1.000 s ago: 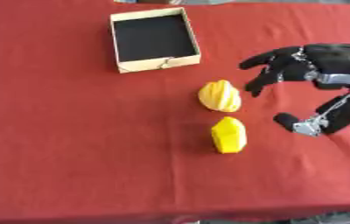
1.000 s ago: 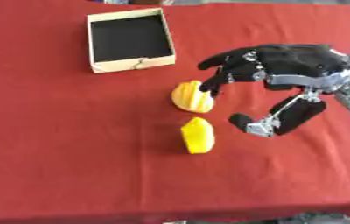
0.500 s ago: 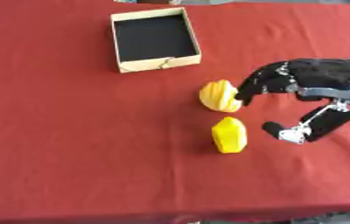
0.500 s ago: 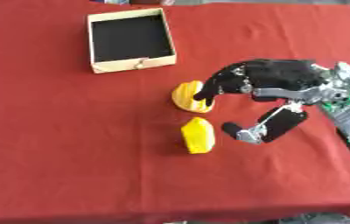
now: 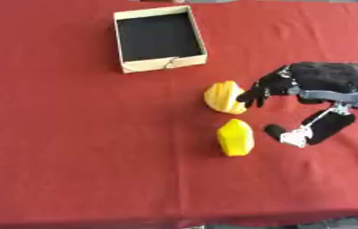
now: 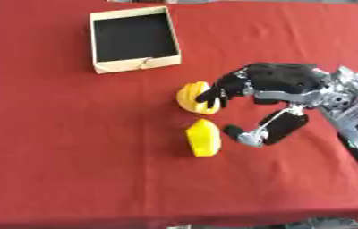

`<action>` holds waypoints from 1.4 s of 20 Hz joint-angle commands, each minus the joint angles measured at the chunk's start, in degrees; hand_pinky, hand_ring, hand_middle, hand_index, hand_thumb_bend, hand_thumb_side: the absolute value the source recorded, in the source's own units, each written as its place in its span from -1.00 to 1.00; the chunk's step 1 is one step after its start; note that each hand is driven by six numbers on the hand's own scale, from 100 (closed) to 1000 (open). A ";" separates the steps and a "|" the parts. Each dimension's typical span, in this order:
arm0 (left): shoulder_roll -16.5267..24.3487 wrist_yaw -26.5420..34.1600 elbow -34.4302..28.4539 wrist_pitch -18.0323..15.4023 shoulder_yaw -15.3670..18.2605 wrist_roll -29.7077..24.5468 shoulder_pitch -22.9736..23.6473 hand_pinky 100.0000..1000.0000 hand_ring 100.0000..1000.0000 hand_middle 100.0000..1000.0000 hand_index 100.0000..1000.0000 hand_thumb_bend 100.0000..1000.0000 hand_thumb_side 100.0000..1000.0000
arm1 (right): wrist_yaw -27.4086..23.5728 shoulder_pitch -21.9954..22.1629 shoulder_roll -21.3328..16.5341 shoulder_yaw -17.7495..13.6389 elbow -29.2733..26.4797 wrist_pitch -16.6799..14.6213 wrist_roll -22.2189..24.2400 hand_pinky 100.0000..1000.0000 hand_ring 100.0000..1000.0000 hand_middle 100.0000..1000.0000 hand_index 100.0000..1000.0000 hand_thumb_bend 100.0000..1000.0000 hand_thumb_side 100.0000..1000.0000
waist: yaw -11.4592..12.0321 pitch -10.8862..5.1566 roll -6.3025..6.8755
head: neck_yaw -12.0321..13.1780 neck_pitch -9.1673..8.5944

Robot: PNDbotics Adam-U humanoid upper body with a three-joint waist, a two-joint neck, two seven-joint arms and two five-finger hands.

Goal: Pick up objects on the table and place them in the box.

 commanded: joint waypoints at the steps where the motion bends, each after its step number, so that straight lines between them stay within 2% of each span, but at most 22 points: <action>1: 0.76 0.27 -0.91 -0.01 0.15 -0.37 -0.63 0.70 0.50 0.44 0.69 -0.96 0.38 | 0.75 -0.69 -0.52 -0.58 0.03 -7.89 8.40 0.08 0.12 0.37 0.84 -1.00 -0.16 | 0.03 -0.66 0.03 | -0.20 0.29; 3: 0.72 0.31 -0.91 0.03 0.14 -0.47 -0.66 0.70 0.50 0.44 0.69 -0.96 0.38 | 1.79 -0.61 -0.38 -0.65 0.04 -8.40 9.04 0.07 0.09 0.43 0.86 -1.00 0.13 | 0.06 -0.53 0.00 | -0.25 0.29; 7: 0.65 0.42 -0.91 0.10 0.10 -0.65 -0.70 0.70 0.50 0.44 0.69 -0.95 0.38 | 2.70 -0.41 -0.31 -0.60 -0.14 -9.91 11.02 0.05 0.03 0.51 0.86 -1.00 0.48 | 0.06 -0.44 -0.06 | -0.30 0.29; 11: 0.54 0.54 -0.91 0.18 0.03 -0.86 -0.72 0.70 0.50 0.44 0.69 -0.95 0.38 | 4.49 -0.65 -0.25 -0.98 -0.20 -11.10 11.97 0.06 0.03 0.52 0.86 -1.00 0.54 | 0.08 -0.43 -0.11 | -0.31 0.29; 12: 0.54 0.58 -0.91 0.19 0.00 -0.93 -0.73 0.70 0.50 0.44 0.69 -0.95 0.38 | 5.29 -0.70 -0.22 -0.93 -0.12 -11.34 11.87 0.08 0.05 0.52 0.87 -1.00 0.49 | 0.12 -0.42 -0.13 | -0.37 0.29; 14: 0.51 0.64 -0.91 0.21 -0.02 -1.04 -0.72 0.70 0.50 0.44 0.69 -0.95 0.38 | 6.87 -0.79 -0.10 -0.63 0.17 -11.66 11.63 0.09 0.06 0.52 0.87 -1.00 0.09 | 0.17 -0.41 -0.19 | -0.44 0.29; 15: 0.49 0.68 -0.91 0.23 -0.04 -1.10 -0.74 0.70 0.50 0.44 0.69 -0.95 0.38 | 7.74 -0.80 -0.02 -0.39 0.38 -11.66 11.65 0.09 0.06 0.51 0.86 -1.00 -0.52 | 0.19 -0.40 -0.23 | -0.48 0.29; 23: 0.30 0.99 -0.91 0.44 -0.15 -1.62 -0.84 0.70 0.50 0.44 0.69 -0.95 0.38 | 11.02 -0.41 0.98 1.21 1.45 -11.31 12.27 0.10 0.07 0.48 0.87 -1.00 -0.44 | 0.32 -0.25 -0.41 | -0.66 0.29; 27: 0.22 1.12 -0.91 0.51 -0.16 -1.80 -0.88 0.70 0.50 0.44 0.69 -0.95 0.38 | 12.12 0.01 1.53 1.28 1.82 -12.23 12.18 0.12 0.08 0.47 0.88 -1.00 -0.53 | 0.33 -0.15 -0.42 | -0.69 0.29; 28: 0.19 1.15 -0.91 0.54 -0.18 -1.85 -0.89 0.70 0.50 0.44 0.69 -0.95 0.39 | 12.29 0.03 1.69 1.30 1.90 -12.41 12.20 0.12 0.09 0.47 0.88 -1.00 -0.60 | 0.34 -0.13 -0.41 | -0.70 0.29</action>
